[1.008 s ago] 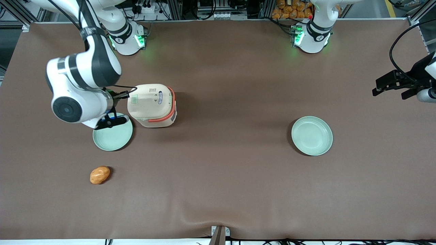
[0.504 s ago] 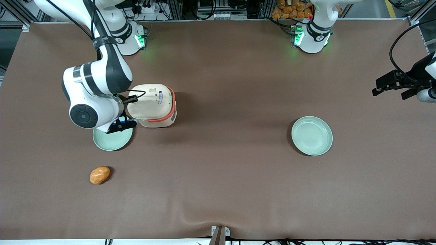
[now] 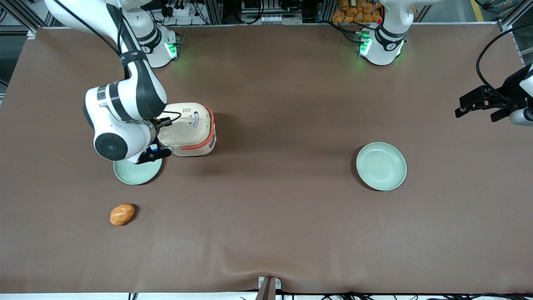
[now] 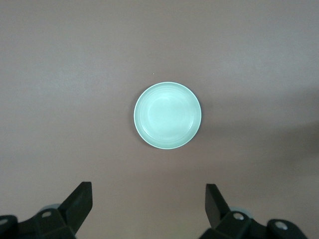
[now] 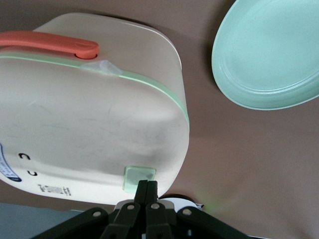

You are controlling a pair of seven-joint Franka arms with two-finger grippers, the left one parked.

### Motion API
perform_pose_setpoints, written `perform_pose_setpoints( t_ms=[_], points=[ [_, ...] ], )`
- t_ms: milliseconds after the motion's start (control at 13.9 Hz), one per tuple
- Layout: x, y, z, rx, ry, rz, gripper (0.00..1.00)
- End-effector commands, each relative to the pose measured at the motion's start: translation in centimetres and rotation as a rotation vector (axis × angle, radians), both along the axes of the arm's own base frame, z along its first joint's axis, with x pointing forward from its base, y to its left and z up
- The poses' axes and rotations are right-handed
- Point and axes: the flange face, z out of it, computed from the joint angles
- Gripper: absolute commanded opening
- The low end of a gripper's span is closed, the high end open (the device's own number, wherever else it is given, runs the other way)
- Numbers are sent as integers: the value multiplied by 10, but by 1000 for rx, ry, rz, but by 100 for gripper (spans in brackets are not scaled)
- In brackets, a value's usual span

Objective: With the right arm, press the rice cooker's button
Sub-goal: 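Press the rice cooker's front button with the right gripper fingertips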

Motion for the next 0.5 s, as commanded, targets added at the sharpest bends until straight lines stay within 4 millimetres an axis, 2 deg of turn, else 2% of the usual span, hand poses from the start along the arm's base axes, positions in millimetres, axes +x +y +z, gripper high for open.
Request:
perform_pose_setpoints(
  t_ms=[0,432],
  points=[
    [-4,4,-2,5,15,2,0],
    [-7,10,-5,2,30,16,0]
  ],
)
